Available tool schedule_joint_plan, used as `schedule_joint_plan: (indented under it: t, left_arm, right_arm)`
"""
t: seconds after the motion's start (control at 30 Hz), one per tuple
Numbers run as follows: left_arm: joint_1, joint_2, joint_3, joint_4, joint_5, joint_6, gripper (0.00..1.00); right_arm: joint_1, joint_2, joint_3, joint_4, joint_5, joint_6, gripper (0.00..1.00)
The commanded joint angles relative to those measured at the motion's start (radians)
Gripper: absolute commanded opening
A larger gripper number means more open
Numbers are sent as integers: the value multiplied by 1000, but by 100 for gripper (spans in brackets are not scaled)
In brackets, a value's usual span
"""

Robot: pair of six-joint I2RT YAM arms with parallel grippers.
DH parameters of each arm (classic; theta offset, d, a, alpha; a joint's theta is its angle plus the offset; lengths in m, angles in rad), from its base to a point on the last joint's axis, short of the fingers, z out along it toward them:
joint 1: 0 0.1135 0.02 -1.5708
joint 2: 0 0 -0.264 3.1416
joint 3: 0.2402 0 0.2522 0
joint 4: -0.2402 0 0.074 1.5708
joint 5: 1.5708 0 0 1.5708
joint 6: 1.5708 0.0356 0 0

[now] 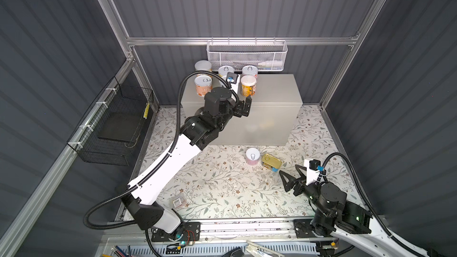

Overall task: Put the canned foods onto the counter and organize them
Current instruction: 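Release the can on the cabinet top and lower the left gripper back toward the table, then lower the open right gripper over the gold tin beside the pink can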

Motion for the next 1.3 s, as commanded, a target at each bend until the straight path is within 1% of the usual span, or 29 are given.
schedule_joint_plan:
  t: [0.0, 0.17, 0.3, 0.4, 0.47, 0.6, 0.73, 0.93, 1.03, 1.13, 1.27]
  left_arm:
    - [-1, -113, -62, -118, -74, -48, 100]
    - [-1, -319, -255, -151, -75, -138, 100]
    - [-3, -409, -361, -206, -35, -177, 100]
    - [-2, -452, -444, -226, 13, -203, 100]
    - [-2, -468, -492, -238, 40, -218, 100]
    - [-1, -478, -596, -227, 83, -265, 100]
    - [-2, -461, -671, -203, 111, -323, 100]
    - [-1, -437, -804, -69, 175, -358, 100]
    - [-1, -431, -888, 34, 173, -374, 100]
    - [-1, -429, -972, 152, 147, -362, 100]
    - [-1, -405, -1053, 286, 143, -305, 100]
  right_arm:
    - [-10, 29, 41, -84, 39, 69, 99]
    - [-19, 105, 90, -118, 1, 87, 99]
    - [-24, 205, 187, -203, -48, 68, 99]
    - [-29, 301, 288, -295, -105, 44, 99]
    - [-32, 365, 338, -353, -106, 48, 99]
    - [-50, 441, 366, -395, -122, 57, 99]
    - [-94, 449, 366, -388, -206, 53, 99]
    - [-214, 467, 351, -394, -346, 36, 99]
    - [-238, 491, 317, -336, -332, 54, 99]
    - [-253, 537, 286, -258, -322, 42, 99]
    - [-317, 646, 307, -264, -308, -12, 99]
